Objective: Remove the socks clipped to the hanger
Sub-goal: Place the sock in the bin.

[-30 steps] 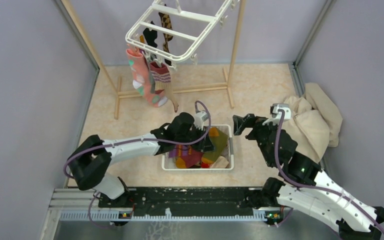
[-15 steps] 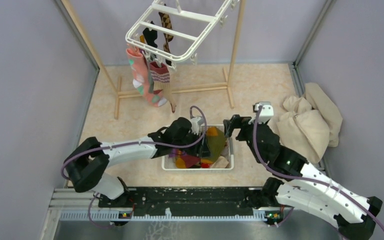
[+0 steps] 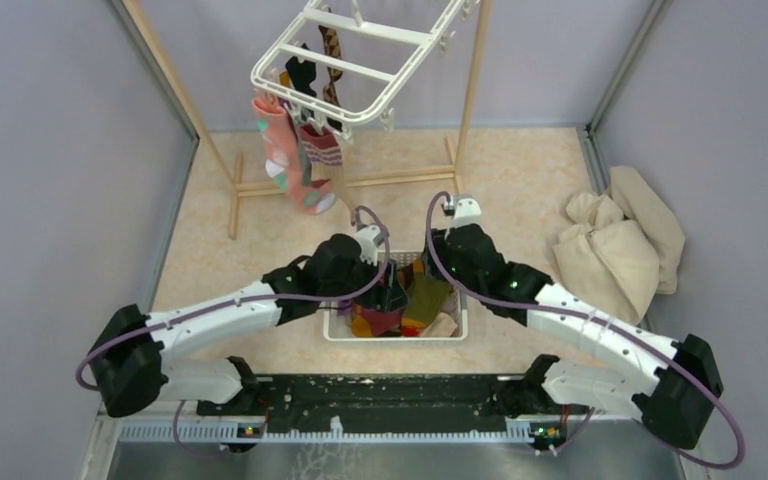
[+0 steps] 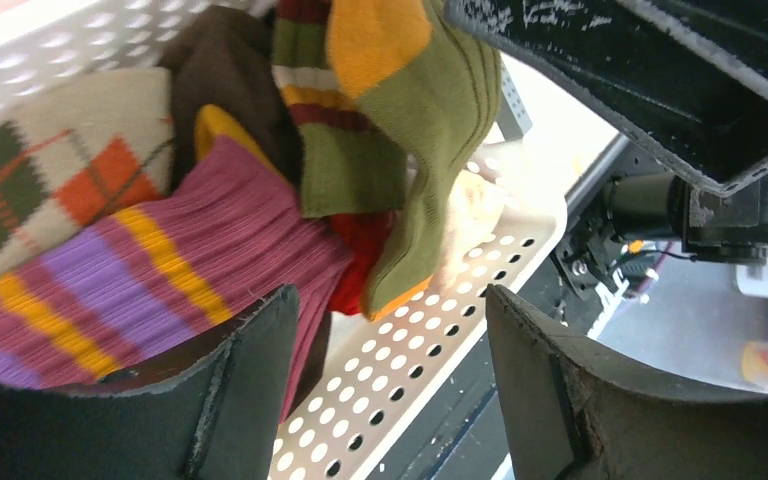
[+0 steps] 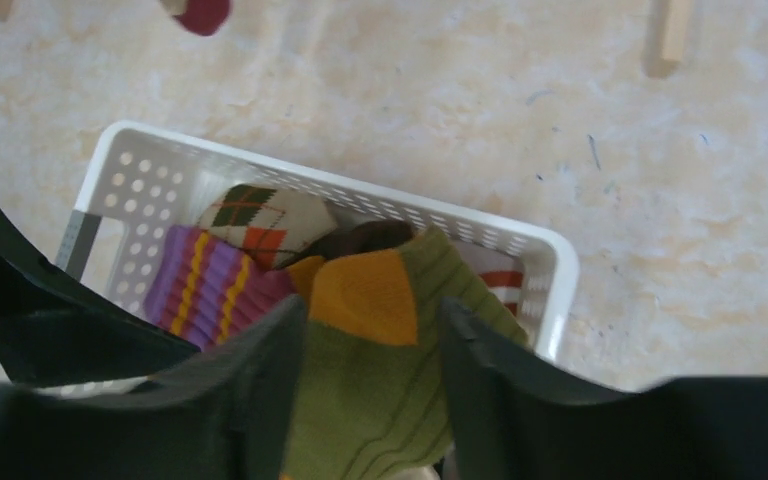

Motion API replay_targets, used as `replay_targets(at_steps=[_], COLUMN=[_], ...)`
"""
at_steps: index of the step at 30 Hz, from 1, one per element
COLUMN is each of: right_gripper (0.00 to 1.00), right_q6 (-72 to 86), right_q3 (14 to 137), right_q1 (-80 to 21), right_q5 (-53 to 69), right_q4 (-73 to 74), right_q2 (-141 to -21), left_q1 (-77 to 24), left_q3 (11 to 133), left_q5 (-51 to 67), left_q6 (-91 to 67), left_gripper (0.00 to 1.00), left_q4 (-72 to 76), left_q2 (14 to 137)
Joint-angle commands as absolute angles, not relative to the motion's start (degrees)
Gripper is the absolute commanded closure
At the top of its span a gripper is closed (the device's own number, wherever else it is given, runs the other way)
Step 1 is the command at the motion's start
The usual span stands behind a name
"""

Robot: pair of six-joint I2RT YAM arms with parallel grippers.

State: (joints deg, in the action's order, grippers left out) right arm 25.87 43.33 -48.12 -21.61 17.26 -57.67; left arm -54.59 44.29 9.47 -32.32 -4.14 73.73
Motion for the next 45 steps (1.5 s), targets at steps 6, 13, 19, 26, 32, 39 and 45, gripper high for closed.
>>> replay_targets(at_steps=[6, 13, 19, 26, 32, 39, 45], right_gripper=[0.82, 0.84, 0.8, 0.73, 0.48, 0.27, 0.2], right_q6=[26.48, 29.58, 31.37, 32.5, 29.51, 27.03, 24.27], right_q3=[47.22, 42.71, 39.26, 36.09, 37.81, 41.86, 42.37], right_q1=[-47.99, -48.17, -48.44, -48.88, -49.91, -49.92, -49.92], right_q5=[-9.14, -10.08, -10.39, -8.55, -8.83, -7.41, -7.52], right_q4=[12.33, 14.26, 11.5, 5.97, 7.38, 10.93, 8.55], right_q2=[-63.67, -67.96, -74.34, -79.14, -71.53, -55.91, -50.24], left_q1=[-52.41, -50.8, -49.43, -48.87, -48.69, -47.24, -43.22], left_q3=[41.09, 40.85, 41.12, 40.7, 40.63, 40.6, 42.04], left_q5=[-3.13, -2.28, -1.0, -1.28, -3.34, -8.99, -13.1], left_q6=[-31.42, -30.6, -30.03, -30.36, -30.1, -29.17, -27.86], left_gripper=[0.26, 0.26, 0.25, 0.24, 0.21, 0.12, 0.01], left_q4=[-10.11, -10.91, -10.25, -10.02, -11.28, -13.62, -17.74], left_q2=[61.61, 60.86, 61.95, 61.14, 59.25, 55.87, 53.72])
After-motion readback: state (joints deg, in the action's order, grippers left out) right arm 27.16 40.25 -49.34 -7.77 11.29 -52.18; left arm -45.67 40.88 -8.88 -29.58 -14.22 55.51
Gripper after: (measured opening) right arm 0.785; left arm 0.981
